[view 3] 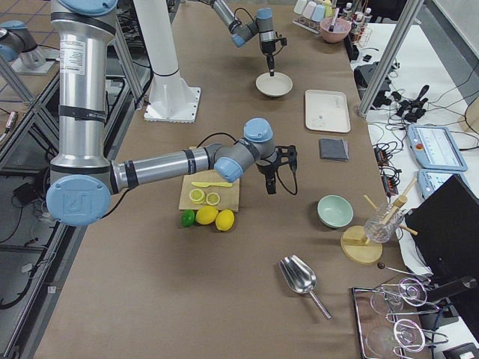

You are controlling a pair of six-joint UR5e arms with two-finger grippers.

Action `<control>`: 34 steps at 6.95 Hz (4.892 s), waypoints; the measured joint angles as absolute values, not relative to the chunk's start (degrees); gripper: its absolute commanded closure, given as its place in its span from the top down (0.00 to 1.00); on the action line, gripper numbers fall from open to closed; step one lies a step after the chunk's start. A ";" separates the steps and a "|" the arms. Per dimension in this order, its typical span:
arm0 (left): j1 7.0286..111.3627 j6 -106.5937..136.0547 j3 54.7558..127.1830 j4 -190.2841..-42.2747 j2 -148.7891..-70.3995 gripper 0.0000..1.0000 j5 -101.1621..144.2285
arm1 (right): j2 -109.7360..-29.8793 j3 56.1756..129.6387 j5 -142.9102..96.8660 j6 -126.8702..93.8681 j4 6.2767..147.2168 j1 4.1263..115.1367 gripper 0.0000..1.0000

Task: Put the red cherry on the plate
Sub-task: 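Push the white plate toward the table centre with the left gripper, then withdraw the left arm while moving the right gripper over the cherries, then lower the right gripper and grasp the two dark red cherries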

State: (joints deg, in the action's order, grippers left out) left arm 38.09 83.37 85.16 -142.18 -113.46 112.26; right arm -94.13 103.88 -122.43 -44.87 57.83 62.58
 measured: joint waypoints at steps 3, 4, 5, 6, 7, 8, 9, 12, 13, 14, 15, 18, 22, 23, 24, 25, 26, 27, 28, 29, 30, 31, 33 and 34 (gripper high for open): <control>30.91 86.22 86.19 -134.29 -120.11 0.26 105.15 | -94.15 103.89 -122.51 -44.91 57.87 62.58 1.00; 29.95 86.46 86.24 -134.02 -120.47 0.97 104.63 | -94.17 103.88 -122.52 -44.91 57.90 62.58 1.00; 29.44 86.43 86.31 -133.96 -120.42 0.98 104.40 | -94.13 104.13 -122.50 -44.98 57.95 62.56 1.00; 29.43 86.24 86.52 -133.92 -120.15 0.98 104.37 | -94.08 104.92 -122.44 -45.99 58.12 62.19 1.00; 30.35 86.01 87.63 -133.28 -119.28 0.98 104.79 | -94.06 106.07 -122.12 -48.70 58.34 60.97 1.00; 33.28 84.27 91.07 -129.87 -117.29 0.98 107.32 | -94.09 107.47 -120.92 -52.35 58.53 58.52 1.00; 37.79 79.52 96.56 -123.46 -114.48 0.98 111.93 | -94.32 109.03 -118.83 -56.01 58.79 55.34 1.00; 58.95 51.17 108.87 -106.43 -102.58 0.98 127.77 | -97.70 114.33 -112.32 -64.42 60.20 44.96 1.00; 67.31 37.21 108.48 -103.99 -98.27 0.98 131.92 | -99.82 116.22 -111.13 -65.53 60.32 42.27 1.00; 75.29 22.31 106.45 -100.52 -95.75 0.98 134.80 | -101.65 117.76 -110.08 -65.97 60.34 39.61 1.00; 82.50 6.81 103.76 -94.83 -94.67 0.98 136.18 | -102.46 118.45 -108.57 -66.12 60.38 36.30 1.00; 92.37 -15.78 96.60 -85.83 -92.61 0.98 135.82 | -101.49 118.99 -103.00 -65.92 63.44 25.96 0.85; 93.15 -17.07 96.20 -85.64 -90.65 0.98 136.13 | -100.89 120.41 -98.06 -43.48 66.53 23.39 0.80; 93.16 -17.09 96.36 -86.03 -89.89 0.98 136.16 | -100.85 120.34 -98.67 -38.30 66.65 24.53 0.80; 93.16 -17.07 96.35 -87.02 -89.18 0.98 136.18 | -100.59 120.23 -98.97 -35.63 66.68 24.93 0.80; 93.16 -17.06 96.23 -88.17 -88.39 0.98 136.16 | -100.05 120.20 -99.09 -34.61 66.70 24.45 0.80; 93.16 -17.05 96.05 -88.95 -87.87 0.98 136.15 | -99.65 120.19 -99.11 -34.29 66.71 23.03 0.80; 93.16 -17.05 95.90 -89.29 -87.60 0.98 136.15 | -99.55 120.20 -99.04 -34.13 66.71 21.81 0.79; 93.16 -17.05 95.75 -89.42 -87.47 0.98 136.14 | -99.63 120.23 -98.92 -33.82 66.71 21.18 0.72; 93.16 -17.05 95.74 -89.45 -87.37 0.98 136.14 | -99.75 120.22 -98.80 -33.18 66.71 21.07 0.70; 93.16 -17.05 95.73 -89.47 -87.26 0.98 136.14 | -99.86 120.14 -98.65 -32.54 66.73 21.10 0.69; 93.17 -17.05 95.76 -89.47 -87.20 0.98 136.14 | -99.88 120.02 -98.49 -32.19 67.03 21.12 0.69; 93.16 -17.05 95.79 -89.47 -86.93 0.98 136.14 | -99.76 119.93 -97.81 -32.01 68.79 21.11 0.59; 93.16 -17.05 95.80 -89.47 -86.88 0.98 136.14 | -99.76 119.94 -97.14 -32.00 69.32 20.98 0.31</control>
State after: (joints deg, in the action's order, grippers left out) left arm 93.16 -17.05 95.80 -89.47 -86.88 136.14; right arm -99.76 119.94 -97.14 -32.00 69.32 20.98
